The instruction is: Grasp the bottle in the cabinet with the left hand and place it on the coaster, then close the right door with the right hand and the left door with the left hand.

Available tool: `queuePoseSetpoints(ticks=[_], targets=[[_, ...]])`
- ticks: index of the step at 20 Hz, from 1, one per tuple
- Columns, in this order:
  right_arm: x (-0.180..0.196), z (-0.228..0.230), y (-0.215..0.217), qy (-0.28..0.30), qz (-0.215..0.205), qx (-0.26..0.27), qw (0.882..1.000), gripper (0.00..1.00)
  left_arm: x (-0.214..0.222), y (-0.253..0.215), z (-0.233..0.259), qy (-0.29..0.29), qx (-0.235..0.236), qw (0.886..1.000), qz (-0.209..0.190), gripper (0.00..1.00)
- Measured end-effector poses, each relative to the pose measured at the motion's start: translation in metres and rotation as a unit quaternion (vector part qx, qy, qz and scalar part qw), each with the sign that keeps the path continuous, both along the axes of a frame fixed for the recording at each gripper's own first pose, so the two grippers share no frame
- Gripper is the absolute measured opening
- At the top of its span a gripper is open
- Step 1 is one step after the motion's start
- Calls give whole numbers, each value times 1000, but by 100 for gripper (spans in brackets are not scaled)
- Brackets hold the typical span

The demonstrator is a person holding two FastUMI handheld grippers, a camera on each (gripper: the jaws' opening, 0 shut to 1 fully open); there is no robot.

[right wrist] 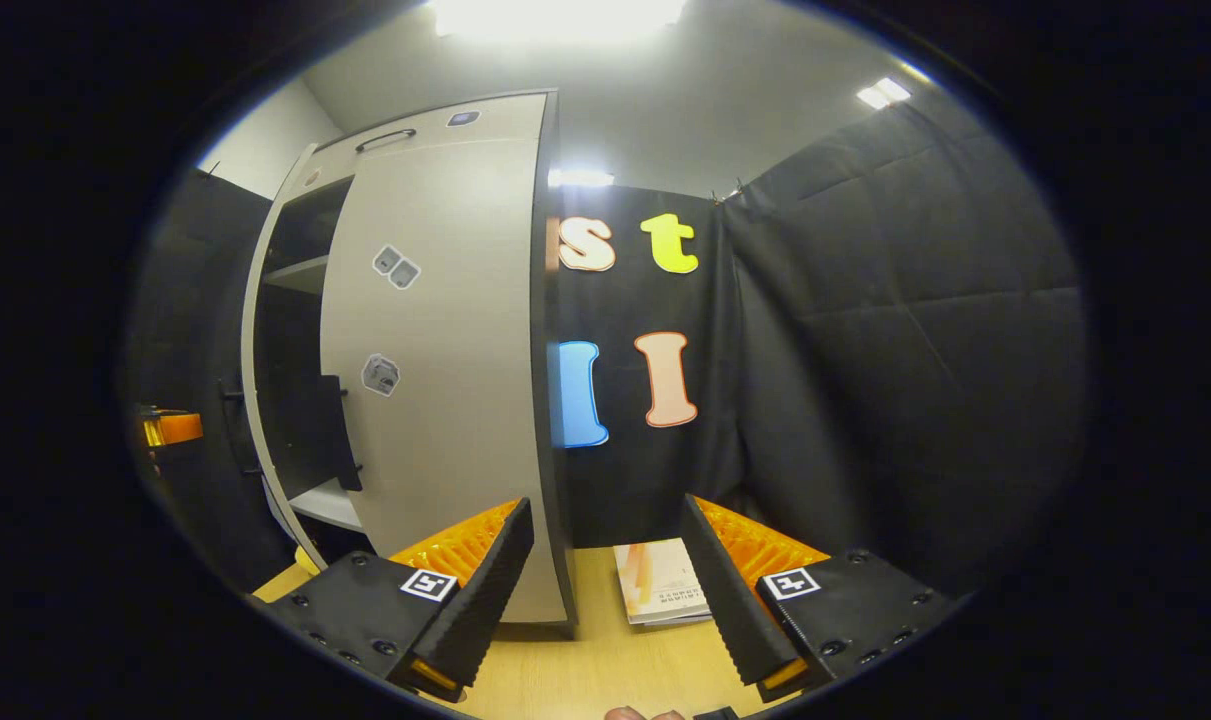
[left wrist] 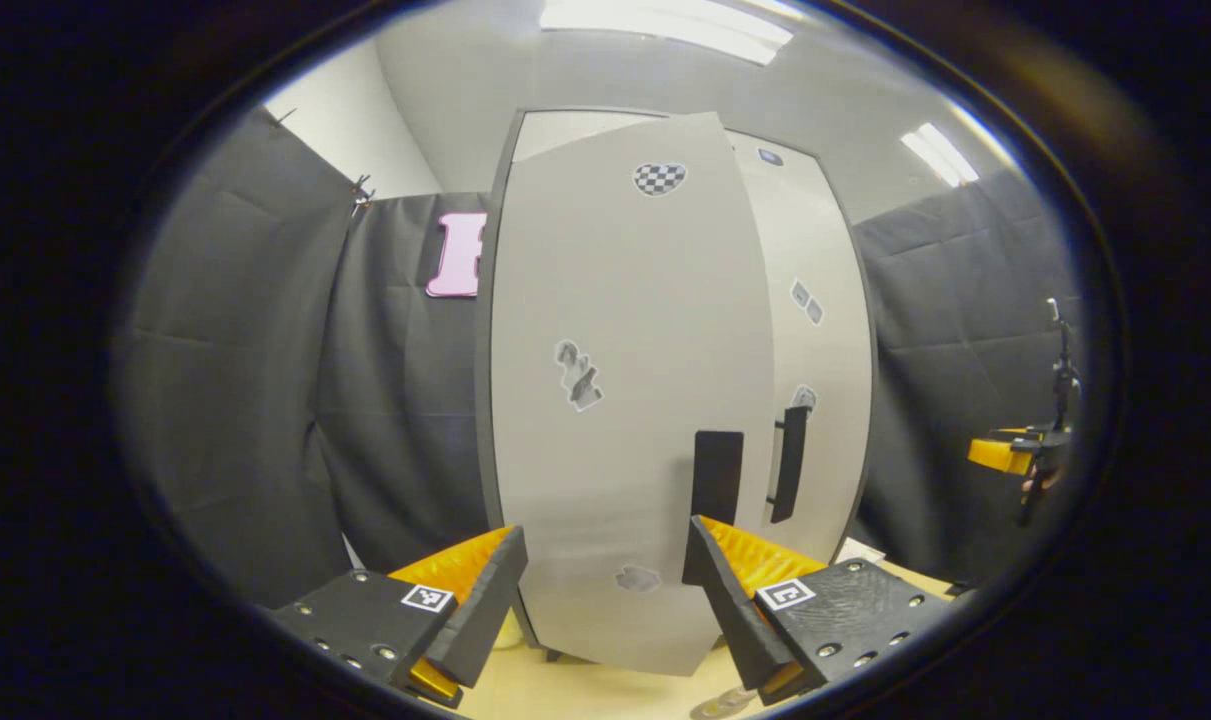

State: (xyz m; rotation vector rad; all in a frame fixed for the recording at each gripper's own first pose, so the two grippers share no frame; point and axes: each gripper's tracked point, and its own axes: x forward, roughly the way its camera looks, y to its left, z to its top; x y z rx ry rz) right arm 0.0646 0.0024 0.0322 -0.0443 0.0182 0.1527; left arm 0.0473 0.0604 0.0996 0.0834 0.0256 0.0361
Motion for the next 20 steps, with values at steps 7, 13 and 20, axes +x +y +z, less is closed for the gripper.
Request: queuePoseSetpoints(ticks=[7, 13, 20], targets=[[-35, 1, -31, -9, -44, -10, 999, 95, -12, -1, -28, 30, -58, 998, 17, 94], [-47, -2, -40, -16, -61, -29, 998, 95, -24, -6, -37, 14, -14, 1000, 16, 94], [-44, -5, -18, -17, -67, -28, 997, 95, -20, -9, -28, -19, 2, 1000, 9, 94]])
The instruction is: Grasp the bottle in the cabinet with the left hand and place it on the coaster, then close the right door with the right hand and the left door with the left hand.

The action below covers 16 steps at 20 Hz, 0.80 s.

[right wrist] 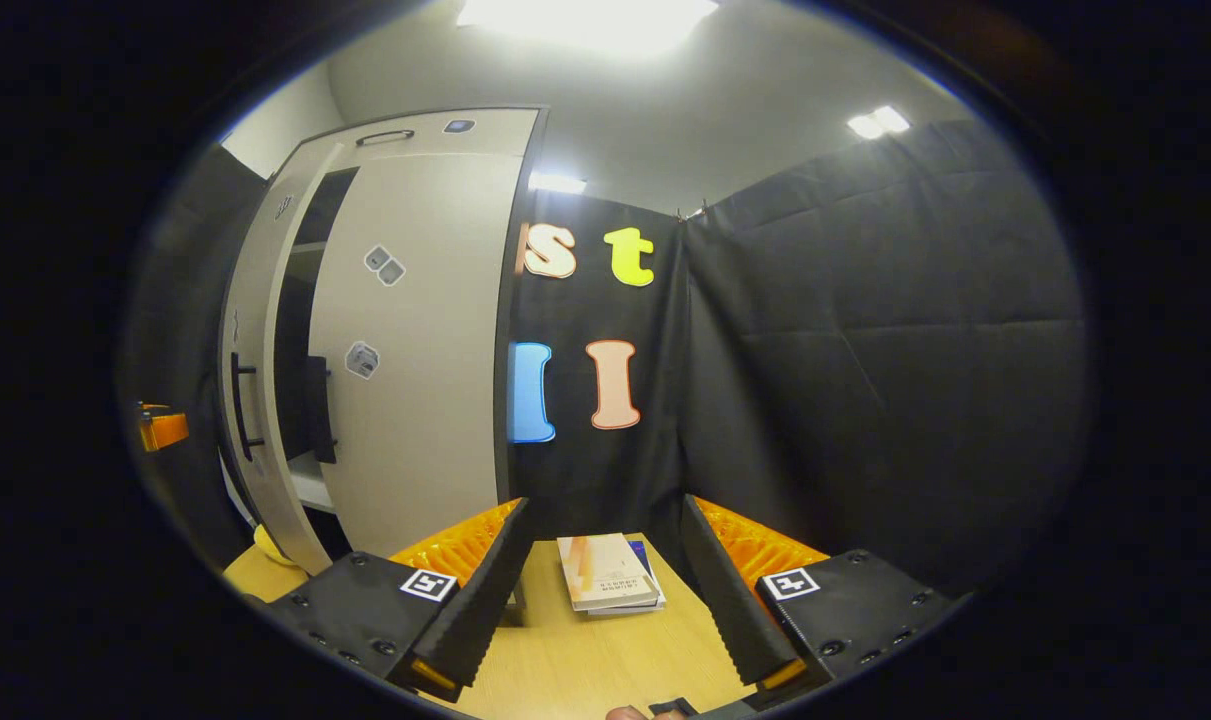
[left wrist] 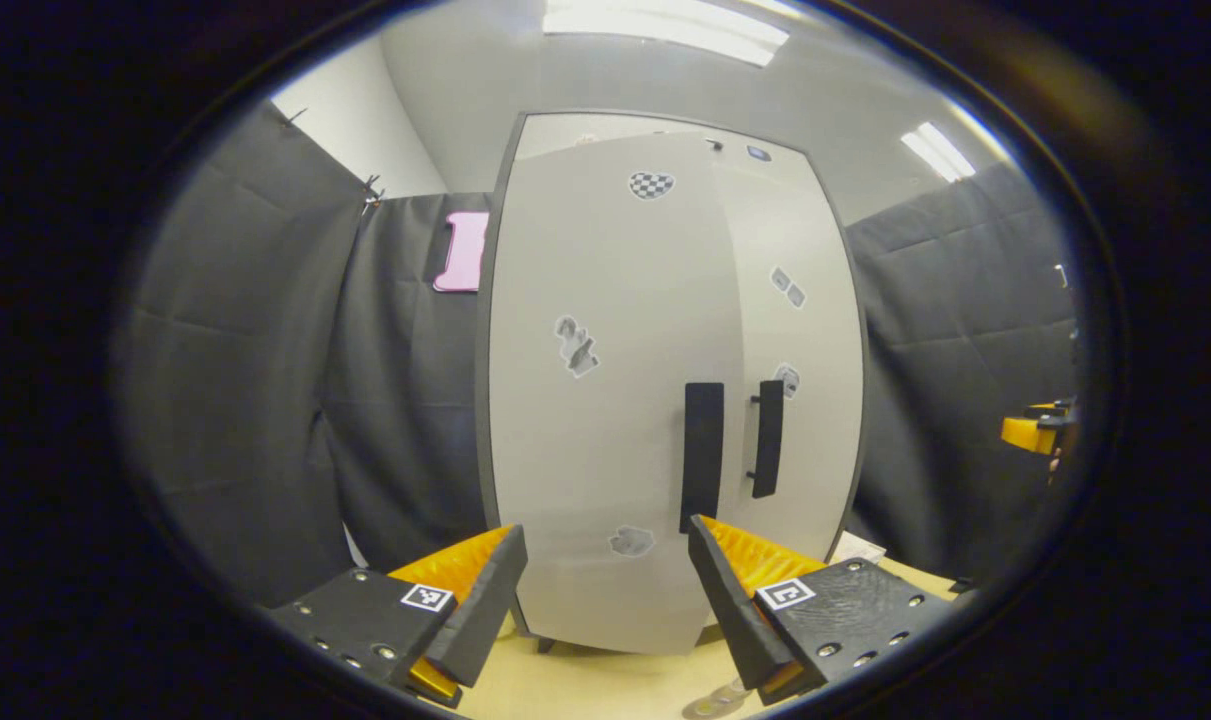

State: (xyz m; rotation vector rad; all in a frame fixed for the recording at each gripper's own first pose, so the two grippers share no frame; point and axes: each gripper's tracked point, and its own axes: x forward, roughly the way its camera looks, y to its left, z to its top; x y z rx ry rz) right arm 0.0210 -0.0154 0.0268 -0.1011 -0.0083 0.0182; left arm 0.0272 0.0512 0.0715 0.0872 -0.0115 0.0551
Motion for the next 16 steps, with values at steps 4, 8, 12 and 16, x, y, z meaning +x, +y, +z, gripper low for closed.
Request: queuePoseSetpoints(ticks=[4, 8, 12, 16], targets=[[-1, -13, 20, 4, 0, 7, 1000, 95, 2, 16, -6, 0, -18, 1000, -1, 94], [-4, -25, 29, 4, -5, 0, 1000, 95, 5, 28, -8, -7, -16, 1000, 4, 94], [0, -45, 32, 17, -1, -9, 1000, 95, 4, 28, -8, -22, -42, 999, 7, 94], [10, -50, 45, 24, 12, -1, 1000, 92, -9, 39, -4, -26, -20, 999, 27, 94]])
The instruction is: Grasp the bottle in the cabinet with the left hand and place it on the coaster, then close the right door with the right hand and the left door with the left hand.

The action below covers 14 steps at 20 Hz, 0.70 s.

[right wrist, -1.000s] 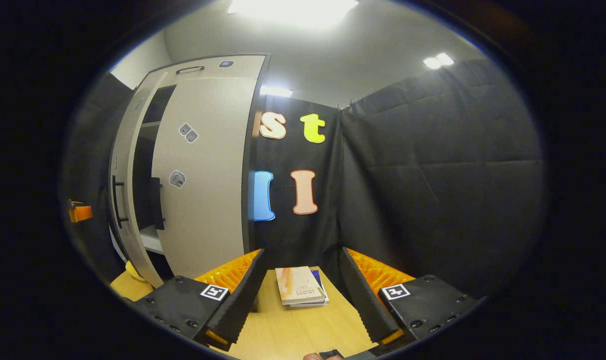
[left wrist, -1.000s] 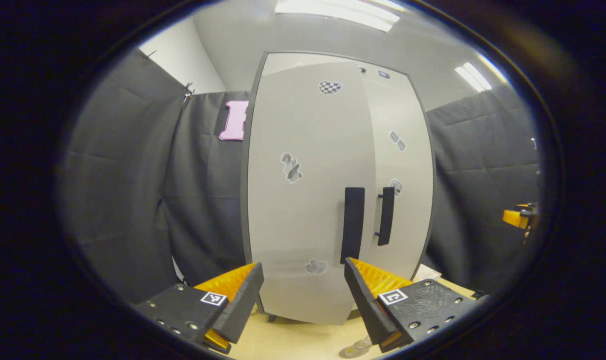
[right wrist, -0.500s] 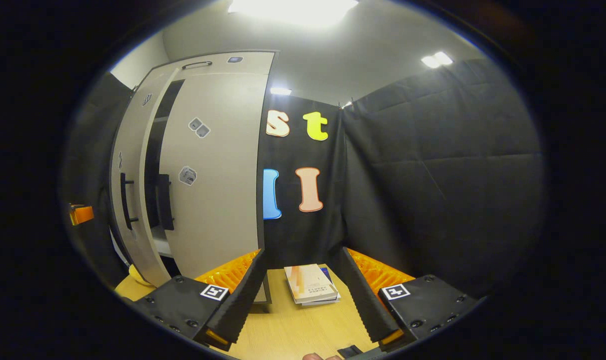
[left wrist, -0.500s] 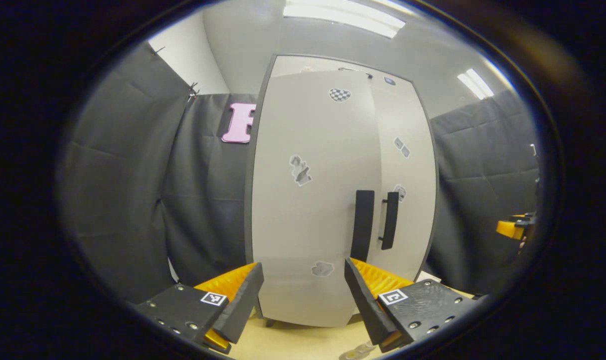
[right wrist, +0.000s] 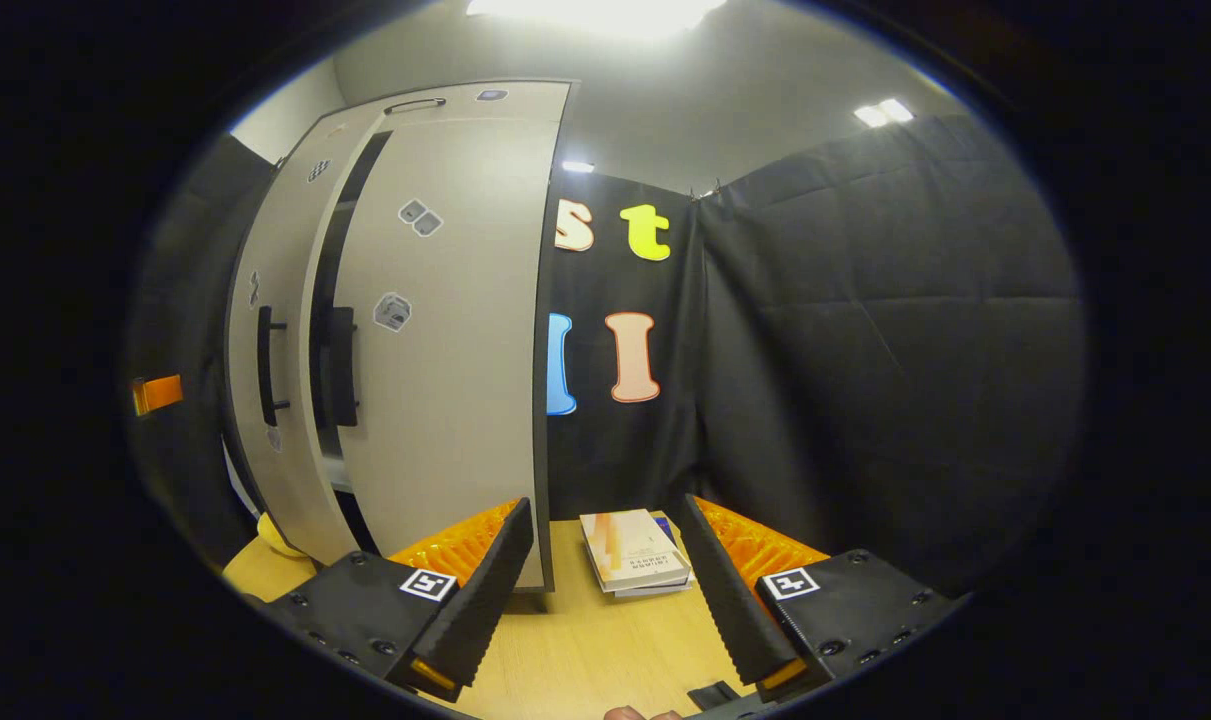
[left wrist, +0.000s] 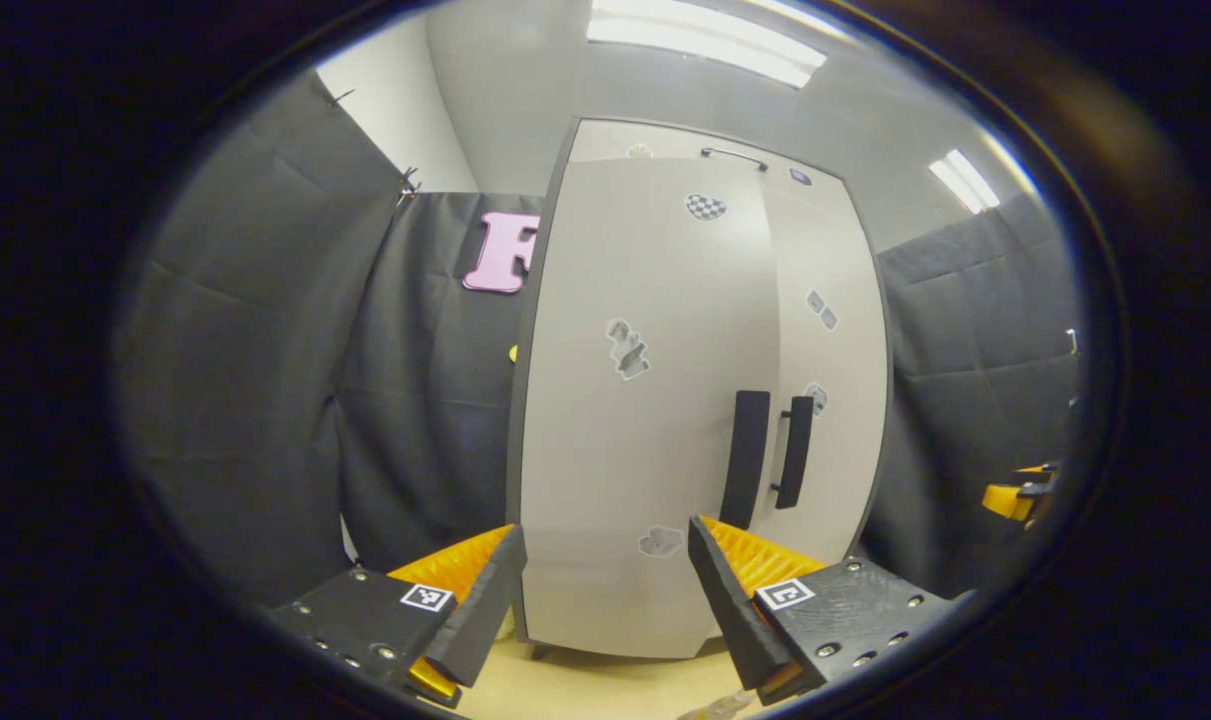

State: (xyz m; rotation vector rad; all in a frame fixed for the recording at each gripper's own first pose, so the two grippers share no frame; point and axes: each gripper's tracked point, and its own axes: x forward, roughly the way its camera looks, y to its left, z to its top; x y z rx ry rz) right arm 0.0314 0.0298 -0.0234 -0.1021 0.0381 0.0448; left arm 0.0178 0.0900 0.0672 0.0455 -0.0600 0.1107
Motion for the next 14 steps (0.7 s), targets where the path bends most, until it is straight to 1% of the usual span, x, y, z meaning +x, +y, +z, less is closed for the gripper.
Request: queuePoseSetpoints(ticks=[1, 3, 4, 5, 6, 7, 8, 9, 10, 11, 12, 14], targets=[[4, -1, 4, -2, 2, 1, 1000, 95, -5, 5, 1, 0, 6, 1000, 8, 94], [13, -4, 16, 0, 11, 4, 1000, 95, -13, 15, -1, 3, 7, 1000, 22, 94], [18, -7, 23, 5, 18, 6, 1000, 92, -17, 19, -2, 4, 3, 1000, 27, 94], [22, -9, 32, 10, 27, 8, 1000, 95, -20, 21, -3, 3, -1, 1000, 31, 94], [25, -10, 40, 12, 36, 9, 999, 92, -23, 25, -5, 4, -5, 999, 34, 94], [27, -10, 47, 12, 43, 8, 999, 95, -26, 26, -9, 8, -7, 999, 32, 94], [30, -11, 54, 12, 49, 6, 999, 95, -27, 27, -11, 6, -10, 1000, 24, 94], [33, -15, 60, 14, 54, 4, 998, 92, -25, 25, -9, 1, -19, 1000, 10, 94], [37, -18, 66, 19, 58, 2, 998, 95, -24, 24, -7, -3, -31, 1000, -3, 94], [41, -23, 71, 25, 63, 4, 998, 95, -22, 25, -2, -10, -42, 999, -11, 94], [44, -28, 79, 36, 71, 6, 997, 95, -21, 27, 3, -16, -53, 998, -13, 94], [48, -35, 88, 52, 82, 4, 995, 95, -23, 35, 7, -18, -61, 998, -1, 94]])
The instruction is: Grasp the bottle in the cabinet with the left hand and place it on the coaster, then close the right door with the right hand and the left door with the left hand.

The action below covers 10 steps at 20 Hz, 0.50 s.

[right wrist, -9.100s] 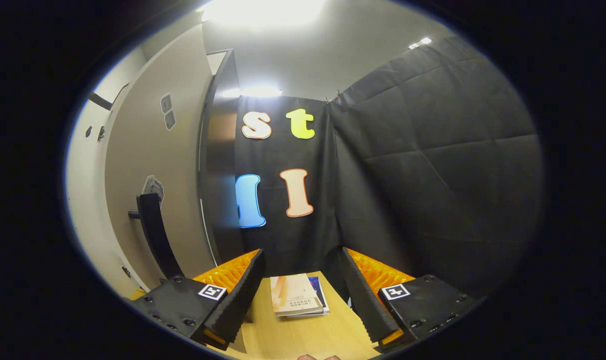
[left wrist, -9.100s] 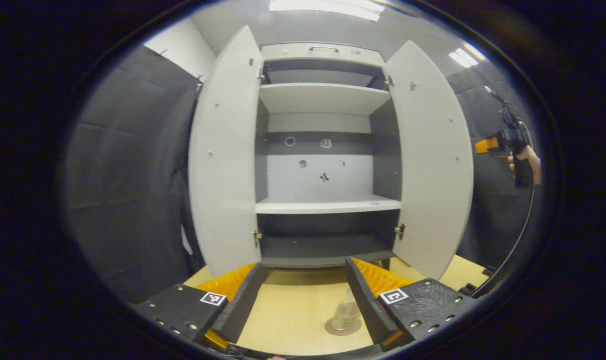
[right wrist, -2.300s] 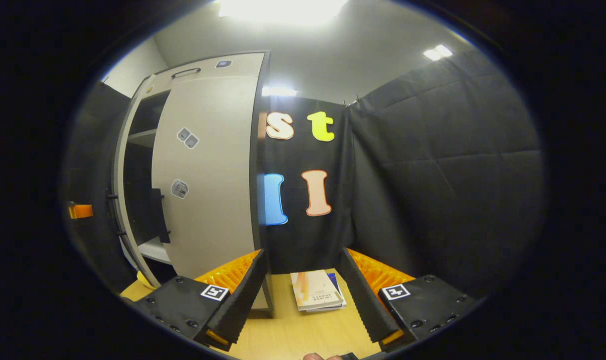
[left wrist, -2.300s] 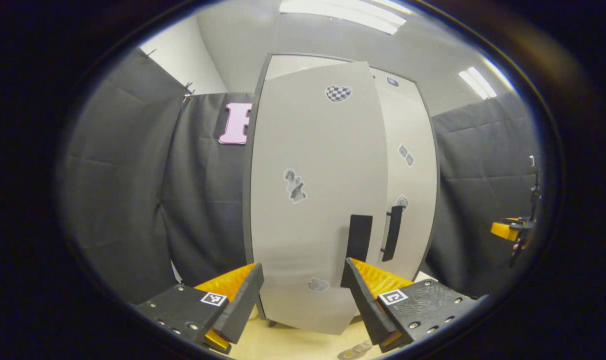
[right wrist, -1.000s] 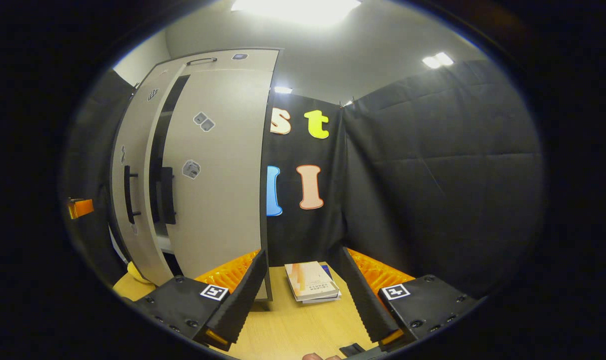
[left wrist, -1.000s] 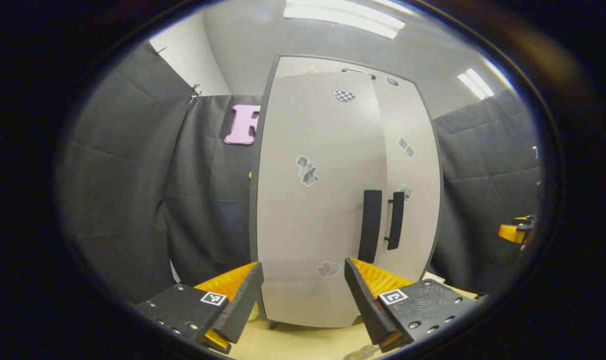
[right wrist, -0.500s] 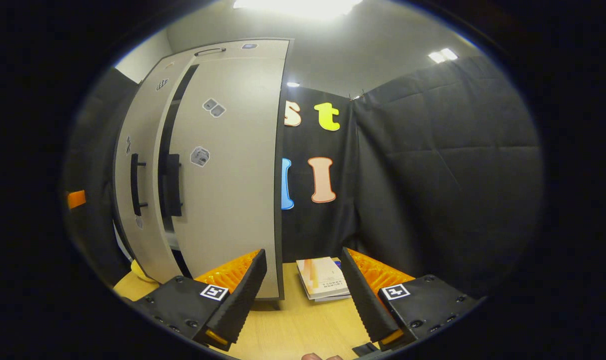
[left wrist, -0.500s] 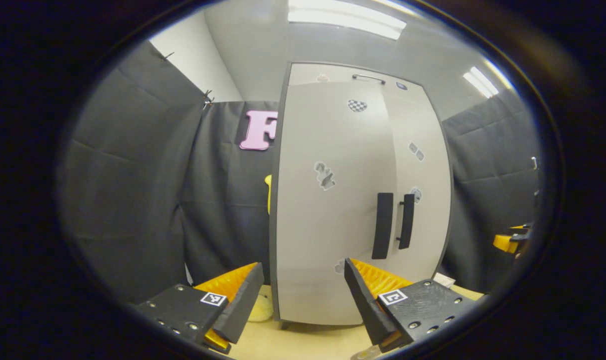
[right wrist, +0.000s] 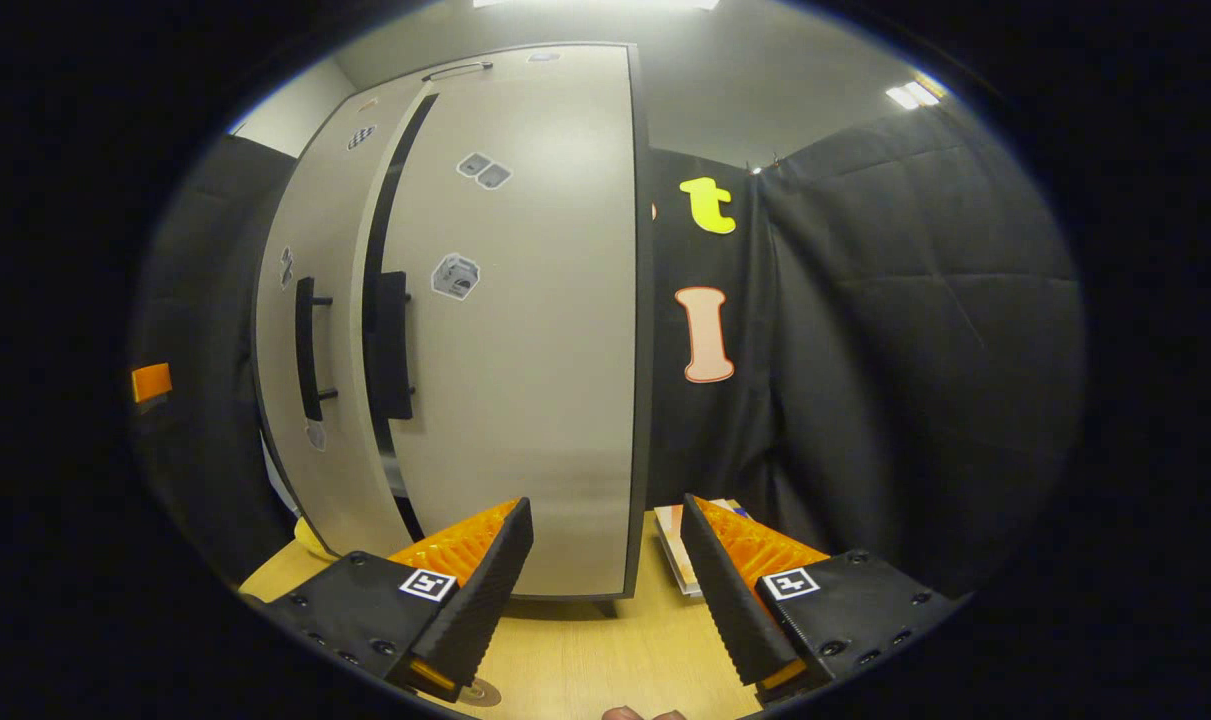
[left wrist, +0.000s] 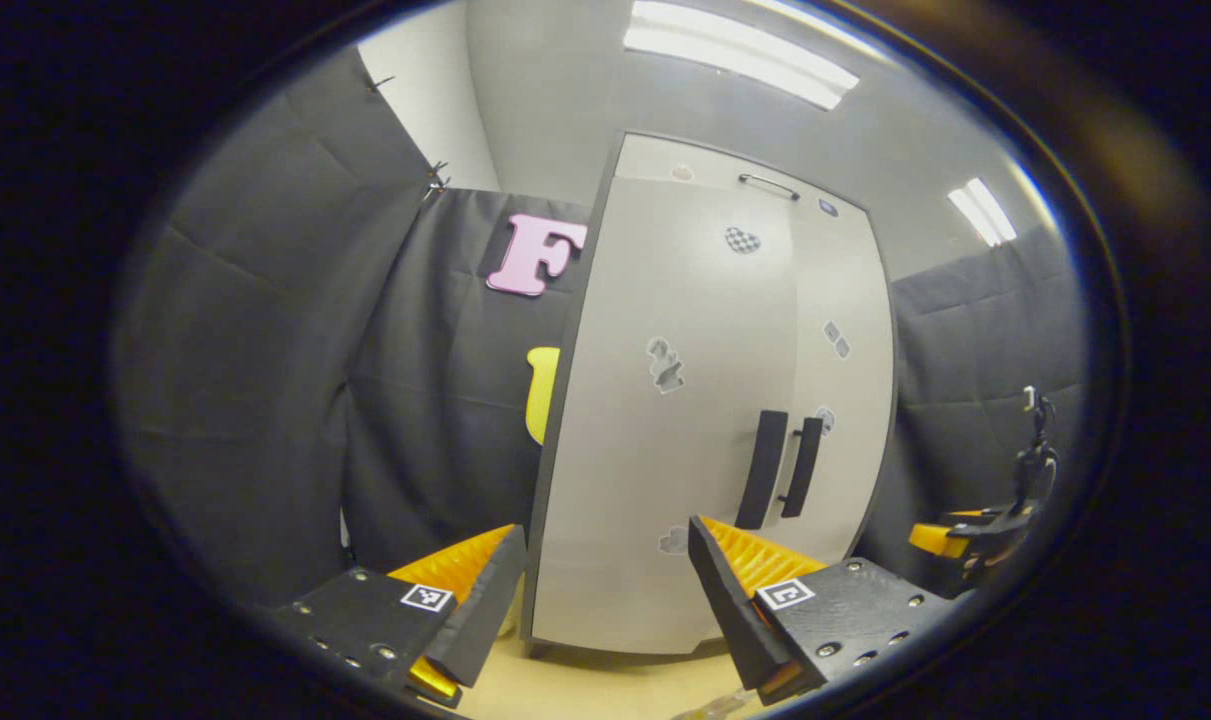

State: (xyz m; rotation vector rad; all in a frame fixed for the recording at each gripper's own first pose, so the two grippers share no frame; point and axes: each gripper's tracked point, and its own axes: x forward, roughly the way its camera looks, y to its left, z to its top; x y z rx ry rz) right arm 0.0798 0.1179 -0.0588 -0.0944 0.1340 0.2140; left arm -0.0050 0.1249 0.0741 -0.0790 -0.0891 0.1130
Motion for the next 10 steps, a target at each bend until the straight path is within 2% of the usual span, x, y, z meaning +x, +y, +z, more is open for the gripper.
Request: queuePoseSetpoints(ticks=[1, 3, 6, 8, 10], targets=[[2, 0, 4, 2, 4, -5, 1000, 92, -2, 4, 2, 0, 6, 1000, 10, 94], [6, 0, 13, 7, 13, -16, 1000, 95, -10, 9, 4, 6, 36, 999, 27, 94], [12, -3, 32, 17, 33, -11, 999, 92, -21, 12, 5, 18, 71, 997, 40, 94], [8, -2, 46, 17, 46, -6, 999, 95, -26, 12, 2, 22, 75, 996, 43, 94], [9, -1, 57, 18, 58, -7, 998, 92, -31, 12, -4, 27, 73, 996, 46, 94]])
